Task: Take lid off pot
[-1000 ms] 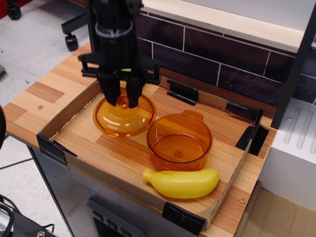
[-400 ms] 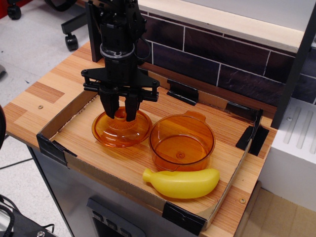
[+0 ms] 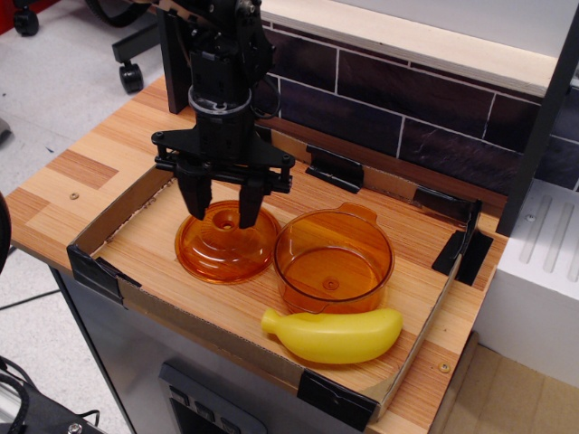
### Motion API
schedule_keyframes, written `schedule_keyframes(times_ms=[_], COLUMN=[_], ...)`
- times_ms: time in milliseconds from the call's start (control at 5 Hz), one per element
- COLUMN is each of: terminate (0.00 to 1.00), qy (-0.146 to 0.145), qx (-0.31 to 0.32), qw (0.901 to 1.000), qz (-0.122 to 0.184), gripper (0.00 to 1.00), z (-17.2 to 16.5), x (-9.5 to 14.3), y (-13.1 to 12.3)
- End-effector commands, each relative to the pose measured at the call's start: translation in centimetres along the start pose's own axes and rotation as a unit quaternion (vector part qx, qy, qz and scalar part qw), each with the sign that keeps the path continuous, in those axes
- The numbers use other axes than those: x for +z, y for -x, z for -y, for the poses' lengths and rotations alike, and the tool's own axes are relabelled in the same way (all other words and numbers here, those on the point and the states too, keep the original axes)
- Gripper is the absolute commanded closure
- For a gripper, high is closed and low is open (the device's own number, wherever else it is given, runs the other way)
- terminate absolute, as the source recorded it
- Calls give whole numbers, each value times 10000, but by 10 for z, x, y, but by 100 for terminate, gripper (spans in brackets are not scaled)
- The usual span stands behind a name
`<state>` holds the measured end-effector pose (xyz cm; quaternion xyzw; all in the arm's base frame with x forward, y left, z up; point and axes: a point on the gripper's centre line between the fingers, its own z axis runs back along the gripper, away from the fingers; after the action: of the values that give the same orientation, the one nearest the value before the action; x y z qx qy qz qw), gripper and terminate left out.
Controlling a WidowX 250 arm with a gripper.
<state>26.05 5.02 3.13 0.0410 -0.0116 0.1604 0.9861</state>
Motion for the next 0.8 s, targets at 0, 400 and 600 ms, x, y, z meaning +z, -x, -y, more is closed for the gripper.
schedule_keyframes(times_ms=[0, 400, 600], terminate=[0, 0, 0], qy=[30, 30, 30], qx=[-7, -7, -7], qw=[10000, 10000, 10000], qz=[46, 46, 46], gripper=[0, 0, 0], z=[-1, -1, -1], x=[11, 11, 11], y=[-4, -4, -4])
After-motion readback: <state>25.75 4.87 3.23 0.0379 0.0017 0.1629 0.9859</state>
